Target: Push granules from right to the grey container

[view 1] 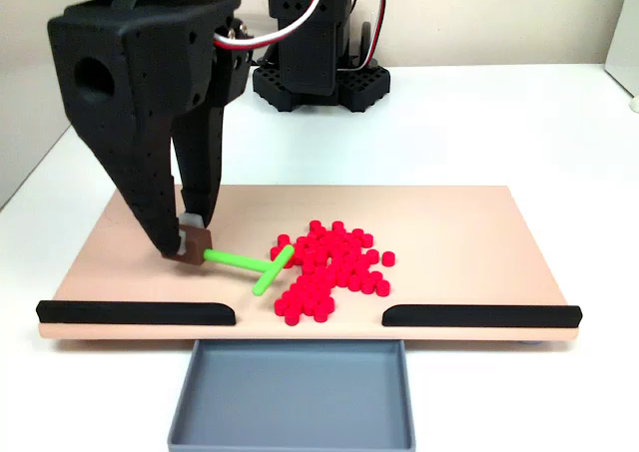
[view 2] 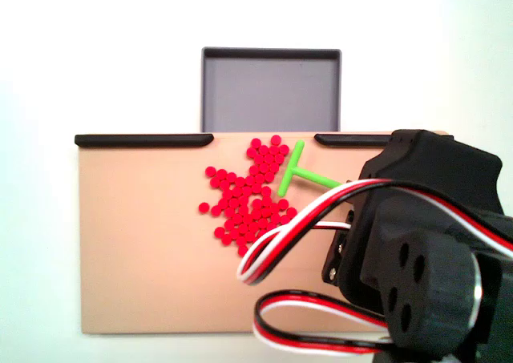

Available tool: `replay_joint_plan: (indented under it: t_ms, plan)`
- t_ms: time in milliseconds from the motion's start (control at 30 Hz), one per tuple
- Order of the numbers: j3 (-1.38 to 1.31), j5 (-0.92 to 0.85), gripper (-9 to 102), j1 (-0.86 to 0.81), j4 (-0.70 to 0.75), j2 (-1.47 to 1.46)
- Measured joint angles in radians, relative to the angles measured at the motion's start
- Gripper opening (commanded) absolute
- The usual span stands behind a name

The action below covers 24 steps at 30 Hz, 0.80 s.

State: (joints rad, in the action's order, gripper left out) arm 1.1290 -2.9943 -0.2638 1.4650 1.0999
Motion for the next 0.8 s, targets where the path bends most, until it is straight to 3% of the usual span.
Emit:
replay_joint_plan:
  t_ms: [133,267,800]
  plan:
    - [0.0,0.021,0,-0.02,0.005,0.04]
    - [0.006,0.184,0,-0.028,0.029,0.098]
    - [0.359,1.227,0,0.178,0.037,0.459]
